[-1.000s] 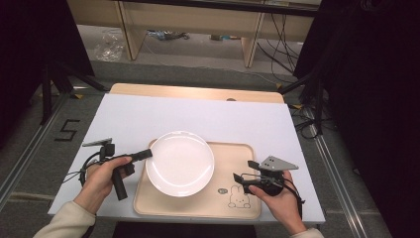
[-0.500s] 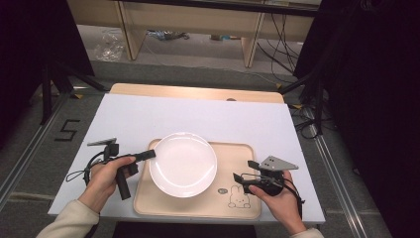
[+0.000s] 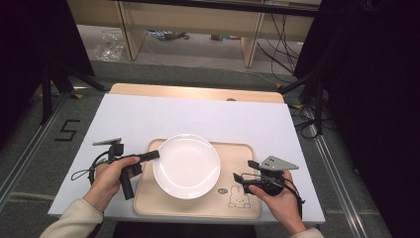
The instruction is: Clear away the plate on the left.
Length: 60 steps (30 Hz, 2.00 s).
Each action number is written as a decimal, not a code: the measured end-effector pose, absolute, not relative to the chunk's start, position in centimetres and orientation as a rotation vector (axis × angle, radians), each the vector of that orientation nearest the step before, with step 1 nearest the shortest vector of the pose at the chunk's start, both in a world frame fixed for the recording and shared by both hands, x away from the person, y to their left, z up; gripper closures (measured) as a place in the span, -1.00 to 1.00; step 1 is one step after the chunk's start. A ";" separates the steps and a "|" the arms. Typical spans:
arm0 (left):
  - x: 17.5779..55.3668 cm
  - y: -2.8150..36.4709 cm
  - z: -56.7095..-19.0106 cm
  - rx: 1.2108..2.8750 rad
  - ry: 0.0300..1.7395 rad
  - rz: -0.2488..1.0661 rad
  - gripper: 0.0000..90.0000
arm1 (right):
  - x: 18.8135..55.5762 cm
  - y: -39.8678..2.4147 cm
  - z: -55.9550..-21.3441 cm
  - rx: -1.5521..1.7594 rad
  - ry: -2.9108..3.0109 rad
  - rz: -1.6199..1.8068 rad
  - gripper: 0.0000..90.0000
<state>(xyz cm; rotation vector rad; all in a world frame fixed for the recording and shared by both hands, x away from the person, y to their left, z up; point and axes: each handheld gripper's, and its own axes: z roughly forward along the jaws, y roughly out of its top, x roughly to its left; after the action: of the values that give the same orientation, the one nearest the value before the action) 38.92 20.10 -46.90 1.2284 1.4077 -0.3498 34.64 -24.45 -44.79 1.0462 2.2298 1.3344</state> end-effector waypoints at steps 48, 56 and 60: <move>39.5 17.7 -47.5 1.284 1.415 -0.378 0.93 | 34.5 -24.5 -44.7 1.063 2.232 1.328 -0.42; 39.7 17.2 -47.8 1.287 1.415 -0.385 0.93 | 34.4 -24.5 -44.6 1.081 2.245 1.327 -0.42; 39.7 16.8 -47.9 1.297 1.424 -0.375 0.93 | 34.4 -24.5 -44.6 1.082 2.247 1.328 -0.42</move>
<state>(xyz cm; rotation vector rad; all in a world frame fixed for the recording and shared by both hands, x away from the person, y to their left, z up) 39.67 16.84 -47.90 1.2972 1.4242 -0.3753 34.40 -24.46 -44.64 1.0815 2.2467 1.3284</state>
